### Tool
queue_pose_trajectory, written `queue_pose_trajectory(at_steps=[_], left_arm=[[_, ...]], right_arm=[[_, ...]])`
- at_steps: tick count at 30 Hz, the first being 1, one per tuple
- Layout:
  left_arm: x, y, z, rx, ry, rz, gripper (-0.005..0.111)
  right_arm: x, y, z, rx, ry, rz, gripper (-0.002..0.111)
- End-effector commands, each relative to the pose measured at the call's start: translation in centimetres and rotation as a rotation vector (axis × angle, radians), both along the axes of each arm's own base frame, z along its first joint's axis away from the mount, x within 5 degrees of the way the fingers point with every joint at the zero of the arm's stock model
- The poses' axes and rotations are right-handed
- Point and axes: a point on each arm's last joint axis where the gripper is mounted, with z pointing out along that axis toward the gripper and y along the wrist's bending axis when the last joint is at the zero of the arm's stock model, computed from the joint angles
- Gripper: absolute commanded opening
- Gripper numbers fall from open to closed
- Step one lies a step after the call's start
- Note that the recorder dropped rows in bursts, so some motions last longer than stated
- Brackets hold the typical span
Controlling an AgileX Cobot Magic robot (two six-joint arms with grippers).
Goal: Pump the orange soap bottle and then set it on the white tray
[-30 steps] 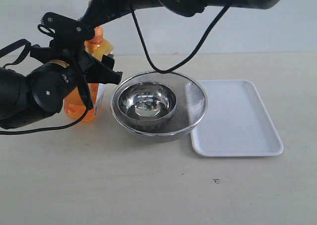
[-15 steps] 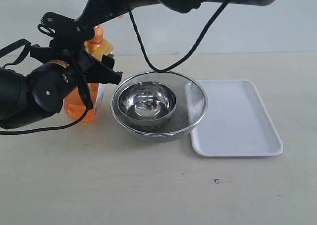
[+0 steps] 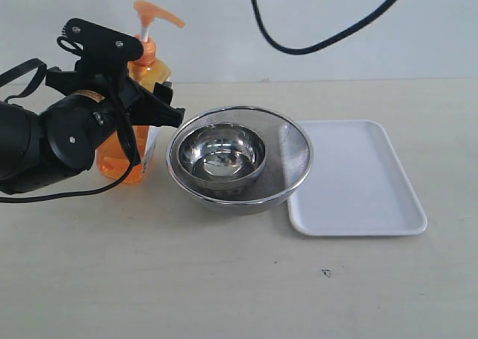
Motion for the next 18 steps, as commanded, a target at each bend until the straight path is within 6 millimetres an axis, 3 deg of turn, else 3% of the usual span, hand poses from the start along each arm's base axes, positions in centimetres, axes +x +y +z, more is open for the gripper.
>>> queue_pose_trajectory(at_steps=[1, 4, 7, 13, 18], left_arm=[[0.1, -0.3, 0.1, 0.005, -0.006, -0.013, 0.005], [0.1, -0.4, 0.1, 0.011, -0.009, -0.021, 0.005], [0.1, -0.4, 0.1, 0.011, -0.009, -0.021, 0.005], [0.1, -0.4, 0.1, 0.018, -0.01, -0.031, 0.005], [0.1, -0.4, 0.1, 0.018, -0.008, -0.032, 0.005]], right_arm=[[2.2, -2.9, -0.2, 0.109, 0.126, 0.061, 0.0], [4.1, -3.5, -0.7, 0.282, 0.192, 0.235, 0.0], [6.2, -2.3, -2.6, 0.294, 0.268, 0.26, 0.0], [7.7, 0.6, -4.8, 0.295, 0.318, 0.298, 0.0], [7.9, 1.2, -5.4, 0.296, 0.34, 0.296, 0.0]])
